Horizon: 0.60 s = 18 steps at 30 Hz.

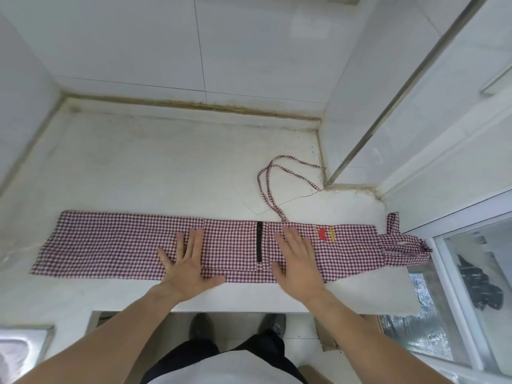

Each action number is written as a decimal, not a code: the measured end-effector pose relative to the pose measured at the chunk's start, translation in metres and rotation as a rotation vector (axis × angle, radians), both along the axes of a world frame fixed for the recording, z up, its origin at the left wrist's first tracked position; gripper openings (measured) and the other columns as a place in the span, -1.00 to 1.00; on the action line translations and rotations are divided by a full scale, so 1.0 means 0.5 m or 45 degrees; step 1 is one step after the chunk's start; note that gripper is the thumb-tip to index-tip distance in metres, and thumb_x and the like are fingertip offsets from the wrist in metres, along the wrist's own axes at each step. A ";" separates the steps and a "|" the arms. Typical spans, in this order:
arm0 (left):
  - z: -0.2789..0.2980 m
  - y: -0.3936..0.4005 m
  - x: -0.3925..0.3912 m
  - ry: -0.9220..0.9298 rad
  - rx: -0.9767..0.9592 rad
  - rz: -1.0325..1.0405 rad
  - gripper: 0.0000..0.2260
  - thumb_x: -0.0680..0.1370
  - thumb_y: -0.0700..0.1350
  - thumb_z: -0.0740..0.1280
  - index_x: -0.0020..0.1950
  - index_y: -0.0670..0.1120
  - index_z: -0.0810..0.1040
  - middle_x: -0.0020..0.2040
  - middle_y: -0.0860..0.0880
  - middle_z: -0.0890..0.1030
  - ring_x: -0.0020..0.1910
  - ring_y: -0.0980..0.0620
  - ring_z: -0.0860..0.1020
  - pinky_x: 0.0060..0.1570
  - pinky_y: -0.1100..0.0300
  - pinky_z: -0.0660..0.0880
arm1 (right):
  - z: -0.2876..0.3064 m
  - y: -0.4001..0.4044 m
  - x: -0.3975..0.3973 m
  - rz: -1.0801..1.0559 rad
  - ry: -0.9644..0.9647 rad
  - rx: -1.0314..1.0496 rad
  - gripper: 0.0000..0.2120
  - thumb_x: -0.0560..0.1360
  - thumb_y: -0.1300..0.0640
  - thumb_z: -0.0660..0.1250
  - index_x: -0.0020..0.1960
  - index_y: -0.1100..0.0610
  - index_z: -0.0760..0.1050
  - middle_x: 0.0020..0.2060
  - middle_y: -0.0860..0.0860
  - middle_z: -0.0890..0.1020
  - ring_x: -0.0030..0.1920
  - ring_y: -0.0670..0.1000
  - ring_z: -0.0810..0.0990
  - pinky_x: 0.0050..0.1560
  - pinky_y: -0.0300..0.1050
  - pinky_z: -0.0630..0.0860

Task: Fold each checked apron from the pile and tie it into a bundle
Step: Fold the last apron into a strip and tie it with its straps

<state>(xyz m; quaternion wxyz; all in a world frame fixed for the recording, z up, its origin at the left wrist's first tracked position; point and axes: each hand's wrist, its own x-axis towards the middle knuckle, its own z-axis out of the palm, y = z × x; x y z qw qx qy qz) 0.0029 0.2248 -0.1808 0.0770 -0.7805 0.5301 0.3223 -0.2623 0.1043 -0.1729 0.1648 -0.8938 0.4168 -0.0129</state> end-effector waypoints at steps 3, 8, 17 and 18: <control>-0.008 0.023 0.006 -0.065 -0.007 -0.104 0.19 0.22 0.70 -0.17 0.48 -0.10 -0.56 0.48 -0.05 -0.57 0.47 -0.10 -0.54 0.22 -0.28 -0.64 | -0.014 0.064 0.069 0.101 0.164 0.173 -0.22 0.57 -0.37 -0.04 0.62 -0.03 -0.24 0.58 -0.05 -0.32 0.55 0.00 -0.41 0.51 0.22 -0.39; -0.017 0.047 0.039 0.003 0.007 -0.217 0.16 0.19 0.69 -0.21 0.46 -0.03 -0.59 0.45 0.00 -0.62 0.43 -0.04 -0.60 0.15 -0.15 -0.70 | -0.028 0.094 0.092 0.122 0.440 0.244 -0.09 0.47 -0.53 -0.20 0.56 -0.01 -0.44 0.51 -0.01 -0.48 0.48 0.06 -0.55 0.45 0.23 -0.48; -0.016 0.100 0.060 -0.060 -0.031 -0.497 0.22 0.34 0.47 0.35 0.49 0.04 -0.56 0.45 0.00 -0.62 0.46 -0.05 -0.56 0.27 -0.17 -0.63 | -0.029 0.118 0.054 0.178 0.484 0.230 0.14 0.33 -0.68 -0.06 0.52 0.00 -0.53 0.50 0.00 -0.50 0.49 0.04 -0.55 0.46 0.28 -0.45; -0.018 0.108 0.062 -0.101 -0.053 -0.531 0.19 0.39 0.40 0.38 0.50 0.04 -0.55 0.47 -0.01 -0.59 0.48 -0.07 -0.53 0.31 -0.17 -0.60 | -0.030 0.122 0.048 0.199 0.487 0.230 0.18 0.28 -0.70 -0.07 0.53 0.01 -0.52 0.51 0.00 -0.50 0.49 0.05 -0.55 0.46 0.28 -0.46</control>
